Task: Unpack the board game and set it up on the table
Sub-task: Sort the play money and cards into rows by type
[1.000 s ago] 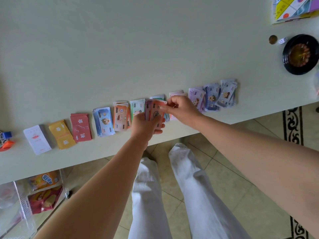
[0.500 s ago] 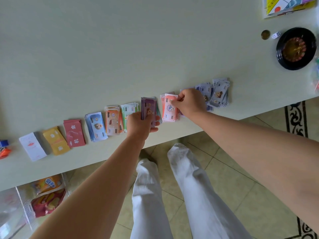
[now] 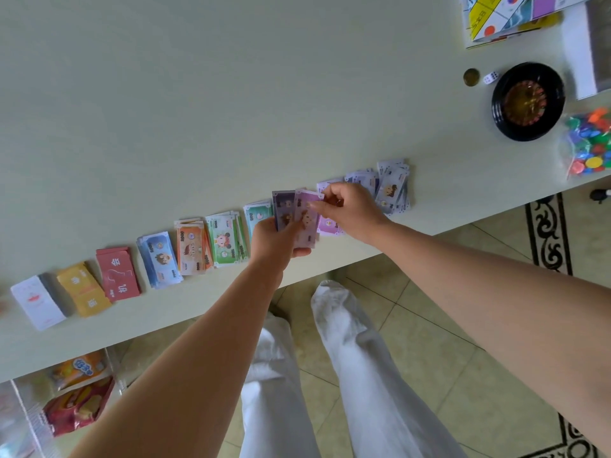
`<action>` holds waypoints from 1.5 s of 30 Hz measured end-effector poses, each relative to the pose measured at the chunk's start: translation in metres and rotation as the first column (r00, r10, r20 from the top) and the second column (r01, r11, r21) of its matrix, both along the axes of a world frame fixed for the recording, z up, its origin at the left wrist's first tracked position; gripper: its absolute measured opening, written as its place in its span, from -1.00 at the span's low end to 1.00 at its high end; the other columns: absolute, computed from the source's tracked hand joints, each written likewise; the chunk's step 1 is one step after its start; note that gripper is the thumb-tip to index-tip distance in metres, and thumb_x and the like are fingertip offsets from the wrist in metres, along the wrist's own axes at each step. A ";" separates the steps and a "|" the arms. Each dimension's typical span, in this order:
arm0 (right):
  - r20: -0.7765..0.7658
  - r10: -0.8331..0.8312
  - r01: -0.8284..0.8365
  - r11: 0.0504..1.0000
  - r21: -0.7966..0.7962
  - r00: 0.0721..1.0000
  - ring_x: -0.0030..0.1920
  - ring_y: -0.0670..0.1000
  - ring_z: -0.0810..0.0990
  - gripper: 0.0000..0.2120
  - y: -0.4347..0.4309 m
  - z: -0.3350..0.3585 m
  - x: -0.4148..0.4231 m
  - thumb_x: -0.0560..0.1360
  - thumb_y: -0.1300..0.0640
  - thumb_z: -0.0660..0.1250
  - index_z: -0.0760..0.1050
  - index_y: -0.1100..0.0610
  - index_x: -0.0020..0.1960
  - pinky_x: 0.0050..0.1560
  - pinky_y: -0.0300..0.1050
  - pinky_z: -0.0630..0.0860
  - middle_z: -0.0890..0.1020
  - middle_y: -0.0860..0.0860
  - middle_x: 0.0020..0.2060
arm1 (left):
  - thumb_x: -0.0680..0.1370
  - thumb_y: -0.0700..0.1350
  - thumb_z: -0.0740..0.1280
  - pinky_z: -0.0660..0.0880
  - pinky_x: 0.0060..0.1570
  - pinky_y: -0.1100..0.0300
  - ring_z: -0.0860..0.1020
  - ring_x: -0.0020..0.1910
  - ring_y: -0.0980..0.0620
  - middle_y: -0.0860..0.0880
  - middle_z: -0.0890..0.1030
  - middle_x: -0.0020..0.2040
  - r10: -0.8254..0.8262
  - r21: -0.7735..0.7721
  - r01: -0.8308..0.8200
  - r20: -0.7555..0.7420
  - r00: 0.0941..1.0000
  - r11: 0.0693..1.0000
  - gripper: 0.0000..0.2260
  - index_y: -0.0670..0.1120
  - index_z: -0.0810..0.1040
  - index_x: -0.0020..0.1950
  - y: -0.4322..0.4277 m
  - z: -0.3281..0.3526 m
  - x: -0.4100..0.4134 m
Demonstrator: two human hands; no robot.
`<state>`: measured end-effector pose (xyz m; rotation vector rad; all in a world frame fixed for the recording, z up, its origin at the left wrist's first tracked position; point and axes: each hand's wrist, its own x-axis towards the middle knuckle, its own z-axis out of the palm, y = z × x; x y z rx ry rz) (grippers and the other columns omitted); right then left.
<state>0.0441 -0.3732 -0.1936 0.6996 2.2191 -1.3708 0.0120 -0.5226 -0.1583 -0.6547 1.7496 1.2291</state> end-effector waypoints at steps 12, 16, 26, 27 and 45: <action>0.111 -0.062 0.009 0.904 0.428 0.992 -0.23 0.02 0.56 -0.80 0.028 -0.023 0.005 0.43 0.04 0.45 0.47 0.11 -0.18 -0.26 -0.14 0.43 0.60 -0.01 -0.25 | 0.56 -0.11 0.36 0.64 -0.13 0.00 0.67 -0.25 -0.06 -0.11 0.66 -0.15 -0.107 -0.103 0.101 -0.052 0.993 0.990 -0.86 -0.17 0.61 0.03 0.016 -0.011 -0.004; 0.017 -0.110 0.104 0.971 0.214 0.994 -0.31 -0.08 0.50 -0.76 0.029 -0.013 0.002 0.49 -0.02 0.38 0.44 0.14 -0.09 -0.32 -0.23 0.38 0.53 -0.05 -0.28 | 0.52 -0.12 0.41 0.59 -0.02 -0.19 0.68 -0.31 -0.05 -0.10 0.67 -0.19 -0.114 -0.102 0.110 -0.035 0.993 0.989 -0.93 -0.07 0.57 -0.15 0.025 -0.010 -0.002; 0.118 -0.281 0.304 0.909 -0.285 0.952 -0.47 -0.08 0.42 -0.67 0.060 0.016 0.006 0.60 0.03 0.18 0.45 0.17 -0.27 -0.41 -0.24 0.43 0.57 0.08 -0.33 | 0.49 -0.11 0.46 0.58 -0.39 0.18 0.62 -0.45 0.06 -0.11 0.66 -0.22 -0.080 -0.080 0.077 -0.034 0.996 0.994 -0.91 -0.08 0.59 -0.17 0.065 -0.004 -0.001; 0.110 -0.248 0.268 0.932 -0.245 0.962 -0.37 -0.03 0.51 -0.74 0.064 0.013 0.009 0.56 0.05 0.26 0.48 0.16 -0.25 -0.27 -0.15 0.51 0.59 0.06 -0.32 | 0.49 -0.12 0.46 0.52 -0.47 0.25 0.62 -0.45 0.05 -0.12 0.66 -0.21 -0.081 -0.074 0.079 -0.029 0.996 0.994 -0.91 -0.11 0.60 -0.14 0.069 -0.004 -0.001; 0.047 -0.196 0.186 0.968 0.168 0.979 -0.33 -0.03 0.47 -0.73 0.083 -0.020 0.015 0.51 0.02 0.33 0.41 0.13 -0.28 -0.26 -0.11 0.40 0.50 -0.05 -0.39 | 0.55 -0.12 0.37 0.55 -0.28 0.02 0.62 -0.31 -0.08 -0.10 0.67 -0.23 -0.256 -0.195 0.228 -0.136 0.957 0.954 -0.85 0.00 0.60 -0.23 0.080 -0.013 -0.006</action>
